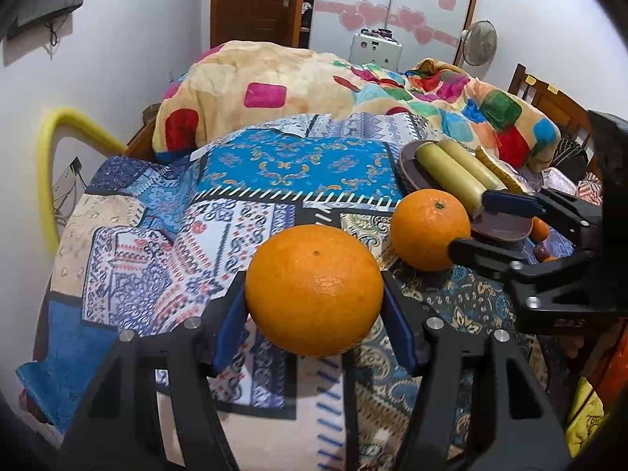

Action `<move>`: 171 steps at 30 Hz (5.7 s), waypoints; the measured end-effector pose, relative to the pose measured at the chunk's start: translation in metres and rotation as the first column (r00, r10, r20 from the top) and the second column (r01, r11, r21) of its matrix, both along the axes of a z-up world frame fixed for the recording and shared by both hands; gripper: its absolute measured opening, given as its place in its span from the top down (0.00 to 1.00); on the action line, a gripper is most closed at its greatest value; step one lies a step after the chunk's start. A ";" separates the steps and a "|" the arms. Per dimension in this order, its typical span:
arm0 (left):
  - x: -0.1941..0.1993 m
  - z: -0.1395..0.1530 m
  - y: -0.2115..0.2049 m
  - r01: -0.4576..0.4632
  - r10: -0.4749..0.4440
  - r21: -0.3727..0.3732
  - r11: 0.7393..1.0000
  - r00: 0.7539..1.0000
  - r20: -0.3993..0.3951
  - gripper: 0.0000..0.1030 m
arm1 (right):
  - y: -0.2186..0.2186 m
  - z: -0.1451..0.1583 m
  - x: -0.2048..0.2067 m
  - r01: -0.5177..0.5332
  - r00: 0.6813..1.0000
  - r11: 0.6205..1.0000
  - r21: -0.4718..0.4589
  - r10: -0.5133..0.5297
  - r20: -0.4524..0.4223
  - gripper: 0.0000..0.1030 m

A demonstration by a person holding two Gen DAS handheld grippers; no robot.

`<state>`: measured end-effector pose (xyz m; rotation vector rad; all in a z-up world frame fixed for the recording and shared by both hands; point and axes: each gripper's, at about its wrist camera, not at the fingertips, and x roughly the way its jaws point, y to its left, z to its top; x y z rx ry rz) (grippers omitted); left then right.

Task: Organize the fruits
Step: 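Grasp the large orange with the left tool while the right tool grasps another large orange, then carry the orange to the plate and open the left tool while the right tool carries its orange, then set the orange atop the cylinders and open the right tool while the left tool withdraws, then lower the left tool onto a small tangerine on the quilt and grasp it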

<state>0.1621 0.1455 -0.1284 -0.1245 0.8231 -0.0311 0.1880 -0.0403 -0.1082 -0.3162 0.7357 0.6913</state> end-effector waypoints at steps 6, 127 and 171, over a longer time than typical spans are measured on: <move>-0.011 -0.002 0.006 0.002 -0.002 -0.004 1.000 1.000 0.002 0.39 | 0.021 -0.010 0.003 -0.013 1.000 0.998 -0.059 0.013 0.007 0.26; 0.072 0.051 -0.077 0.077 -0.084 0.053 0.996 0.984 0.155 0.19 | -0.071 0.053 0.060 0.151 0.983 0.988 0.028 -0.153 0.101 0.31; 0.024 -0.014 -0.253 0.249 -0.249 -0.001 0.969 0.968 -0.039 0.45 | -0.228 0.028 -0.051 0.304 0.946 0.948 0.092 -0.312 0.088 0.26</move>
